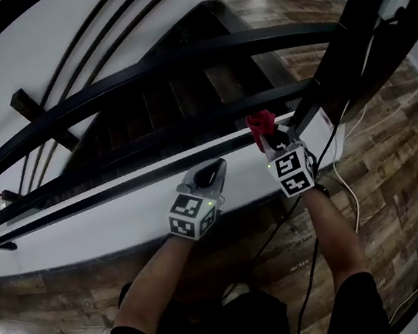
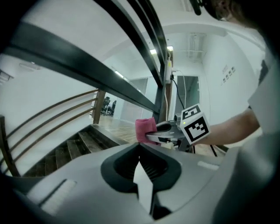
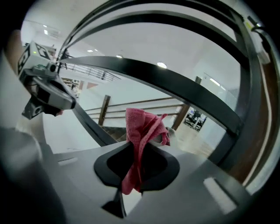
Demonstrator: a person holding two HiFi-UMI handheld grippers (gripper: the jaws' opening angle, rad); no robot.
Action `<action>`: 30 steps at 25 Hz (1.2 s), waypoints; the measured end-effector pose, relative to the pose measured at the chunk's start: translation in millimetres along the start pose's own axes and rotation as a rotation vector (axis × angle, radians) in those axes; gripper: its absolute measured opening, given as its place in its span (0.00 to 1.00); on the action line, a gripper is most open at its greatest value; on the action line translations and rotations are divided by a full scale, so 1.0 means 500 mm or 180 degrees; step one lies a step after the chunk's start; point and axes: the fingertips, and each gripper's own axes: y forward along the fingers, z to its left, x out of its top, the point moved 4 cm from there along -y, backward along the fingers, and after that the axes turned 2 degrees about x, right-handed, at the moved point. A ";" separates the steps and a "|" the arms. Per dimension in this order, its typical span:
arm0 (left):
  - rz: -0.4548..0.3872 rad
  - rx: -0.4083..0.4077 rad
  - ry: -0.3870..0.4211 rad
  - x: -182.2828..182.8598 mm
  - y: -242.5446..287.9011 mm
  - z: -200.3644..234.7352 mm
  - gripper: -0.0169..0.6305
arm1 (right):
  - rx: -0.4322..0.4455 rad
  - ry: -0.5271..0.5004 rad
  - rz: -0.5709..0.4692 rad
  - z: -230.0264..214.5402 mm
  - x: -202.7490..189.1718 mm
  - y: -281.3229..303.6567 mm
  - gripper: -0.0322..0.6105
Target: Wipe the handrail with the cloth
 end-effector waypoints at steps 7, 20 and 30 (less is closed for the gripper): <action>-0.0016 0.0433 0.0021 0.004 -0.194 0.144 0.03 | 0.0666 -0.0416 -0.0396 0.256 0.119 0.024 0.12; -0.0021 0.0883 0.0066 0.036 -0.607 0.278 0.03 | 0.1693 -0.0860 -0.1280 0.648 0.453 -0.086 0.12; -0.0512 0.1469 -0.0046 0.377 -0.910 0.183 0.03 | 0.2099 -0.0278 -0.1276 0.633 0.743 -0.360 0.12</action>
